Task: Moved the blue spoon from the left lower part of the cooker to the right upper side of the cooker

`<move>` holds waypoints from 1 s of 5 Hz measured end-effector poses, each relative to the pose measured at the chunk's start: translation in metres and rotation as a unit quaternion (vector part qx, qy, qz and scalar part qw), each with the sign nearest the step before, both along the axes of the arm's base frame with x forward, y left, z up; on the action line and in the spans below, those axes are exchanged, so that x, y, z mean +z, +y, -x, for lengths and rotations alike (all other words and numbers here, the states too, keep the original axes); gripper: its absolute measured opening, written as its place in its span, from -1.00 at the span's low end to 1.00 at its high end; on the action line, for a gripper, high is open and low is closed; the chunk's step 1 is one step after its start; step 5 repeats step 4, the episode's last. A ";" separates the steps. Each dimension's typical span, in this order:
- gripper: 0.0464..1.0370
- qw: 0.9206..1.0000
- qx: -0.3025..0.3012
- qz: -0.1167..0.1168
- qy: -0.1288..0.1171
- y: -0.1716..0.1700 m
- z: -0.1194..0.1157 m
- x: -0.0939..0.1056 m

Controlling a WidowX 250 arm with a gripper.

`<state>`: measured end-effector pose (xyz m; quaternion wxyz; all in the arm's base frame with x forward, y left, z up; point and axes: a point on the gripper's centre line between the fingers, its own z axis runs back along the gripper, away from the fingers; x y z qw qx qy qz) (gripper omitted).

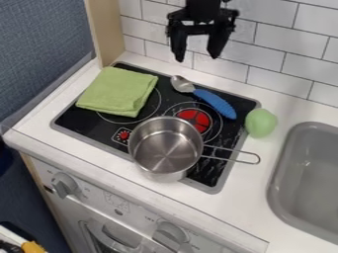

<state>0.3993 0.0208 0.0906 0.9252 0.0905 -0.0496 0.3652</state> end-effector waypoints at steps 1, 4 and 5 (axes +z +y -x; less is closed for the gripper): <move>0.93 0.993 -0.105 -0.028 0.042 0.002 0.006 0.003; 0.93 0.946 -0.306 0.038 0.098 0.005 0.057 0.040; 0.93 0.946 -0.306 0.038 0.098 0.005 0.057 0.040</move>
